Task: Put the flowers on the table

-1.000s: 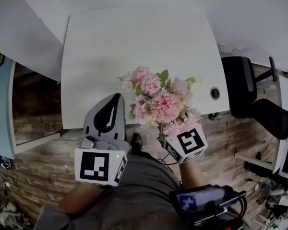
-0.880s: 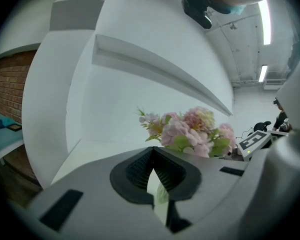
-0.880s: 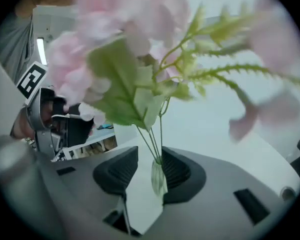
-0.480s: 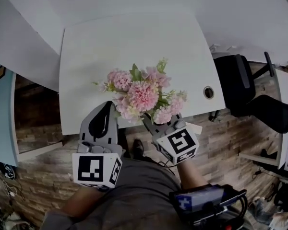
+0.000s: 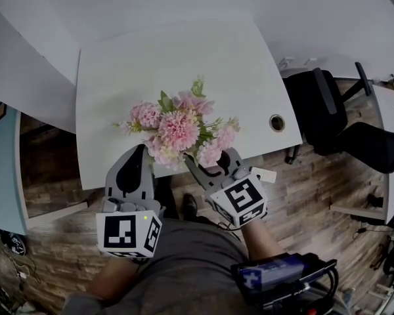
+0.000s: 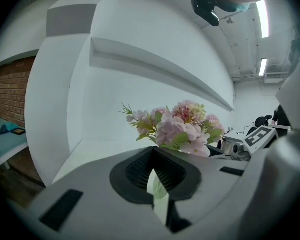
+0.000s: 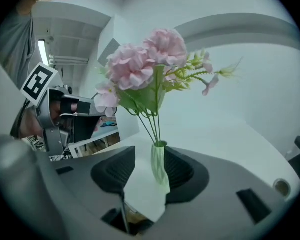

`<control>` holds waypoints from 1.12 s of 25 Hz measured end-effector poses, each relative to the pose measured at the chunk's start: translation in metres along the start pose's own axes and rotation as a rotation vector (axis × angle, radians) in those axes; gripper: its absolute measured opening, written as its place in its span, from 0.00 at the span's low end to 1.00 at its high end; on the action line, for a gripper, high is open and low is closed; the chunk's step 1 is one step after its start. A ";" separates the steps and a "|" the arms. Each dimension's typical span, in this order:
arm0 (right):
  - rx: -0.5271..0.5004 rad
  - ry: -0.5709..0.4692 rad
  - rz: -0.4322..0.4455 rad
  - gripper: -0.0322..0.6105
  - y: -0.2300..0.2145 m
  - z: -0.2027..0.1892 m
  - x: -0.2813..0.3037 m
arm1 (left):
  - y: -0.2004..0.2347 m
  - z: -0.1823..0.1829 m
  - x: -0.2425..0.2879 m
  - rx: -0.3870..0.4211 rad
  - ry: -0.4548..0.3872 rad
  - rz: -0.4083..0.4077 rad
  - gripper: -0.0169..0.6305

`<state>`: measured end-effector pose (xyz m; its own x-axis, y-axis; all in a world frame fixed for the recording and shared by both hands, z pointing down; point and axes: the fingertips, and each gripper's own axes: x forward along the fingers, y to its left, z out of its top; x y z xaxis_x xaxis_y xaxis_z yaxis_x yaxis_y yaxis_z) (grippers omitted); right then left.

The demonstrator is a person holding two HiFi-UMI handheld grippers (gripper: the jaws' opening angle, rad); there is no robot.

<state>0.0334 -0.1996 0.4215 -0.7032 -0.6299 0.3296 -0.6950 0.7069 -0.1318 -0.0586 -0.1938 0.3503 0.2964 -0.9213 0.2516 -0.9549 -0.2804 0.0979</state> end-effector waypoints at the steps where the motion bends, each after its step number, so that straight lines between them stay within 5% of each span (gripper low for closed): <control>1: 0.002 0.009 0.004 0.34 0.001 -0.003 -0.002 | -0.001 -0.001 0.000 0.001 0.000 0.002 0.04; 11: 0.017 0.026 0.009 0.34 0.009 -0.016 -0.018 | -0.007 -0.013 -0.003 0.010 0.013 0.015 0.04; 18: 0.060 0.000 -0.035 0.09 0.016 -0.008 -0.030 | -0.013 -0.021 -0.013 0.020 0.011 0.026 0.04; 28: 0.057 -0.003 -0.074 0.06 0.036 0.003 -0.044 | -0.032 -0.031 -0.038 0.028 -0.020 0.039 0.04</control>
<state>0.0389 -0.1471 0.3990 -0.6499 -0.6809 0.3377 -0.7525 0.6389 -0.1598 -0.0389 -0.1416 0.3680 0.2584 -0.9369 0.2355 -0.9660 -0.2509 0.0616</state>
